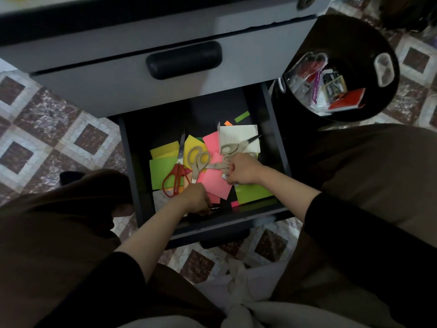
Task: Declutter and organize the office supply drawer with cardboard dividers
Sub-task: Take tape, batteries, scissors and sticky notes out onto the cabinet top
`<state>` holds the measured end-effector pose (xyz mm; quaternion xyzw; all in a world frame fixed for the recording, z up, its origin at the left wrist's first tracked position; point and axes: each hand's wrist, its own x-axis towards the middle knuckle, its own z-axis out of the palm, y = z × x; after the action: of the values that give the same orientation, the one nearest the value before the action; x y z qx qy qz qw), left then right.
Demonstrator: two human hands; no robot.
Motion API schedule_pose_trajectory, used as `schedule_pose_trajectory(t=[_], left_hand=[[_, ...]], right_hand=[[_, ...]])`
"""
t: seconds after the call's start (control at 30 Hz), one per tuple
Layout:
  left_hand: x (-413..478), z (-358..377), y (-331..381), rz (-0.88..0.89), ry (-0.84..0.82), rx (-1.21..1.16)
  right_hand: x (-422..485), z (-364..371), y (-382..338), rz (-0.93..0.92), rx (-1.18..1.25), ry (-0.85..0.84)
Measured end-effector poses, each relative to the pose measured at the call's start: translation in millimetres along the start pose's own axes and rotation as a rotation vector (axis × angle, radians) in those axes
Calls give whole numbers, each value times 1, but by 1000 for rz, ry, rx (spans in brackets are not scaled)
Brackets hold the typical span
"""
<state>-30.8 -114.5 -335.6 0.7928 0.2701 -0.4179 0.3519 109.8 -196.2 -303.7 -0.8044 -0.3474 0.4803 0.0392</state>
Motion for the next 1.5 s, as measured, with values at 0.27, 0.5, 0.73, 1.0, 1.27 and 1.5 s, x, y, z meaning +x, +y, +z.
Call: schedule_pose_trajectory(t=[0.27, 0.5, 0.73, 1.0, 1.27, 1.5], left_hand=[[-5, -2, 11, -89, 1, 73], [-16, -6, 7, -110, 3, 10], [-39, -14, -9, -49, 154, -415], [-93, -49, 1, 74, 465, -890], [-163, -87, 22, 250, 625, -1030], [-218, -126, 41, 365, 776, -995]], right_hand=[[-3, 6, -1, 4, 48, -11], [-10, 2, -8, -17, 223, 30], [-27, -7, -16, -24, 417, 29], [-65, -37, -47, -139, 587, 37], [-115, -82, -81, -349, 649, 116], [-148, -118, -114, -498, 723, 205]])
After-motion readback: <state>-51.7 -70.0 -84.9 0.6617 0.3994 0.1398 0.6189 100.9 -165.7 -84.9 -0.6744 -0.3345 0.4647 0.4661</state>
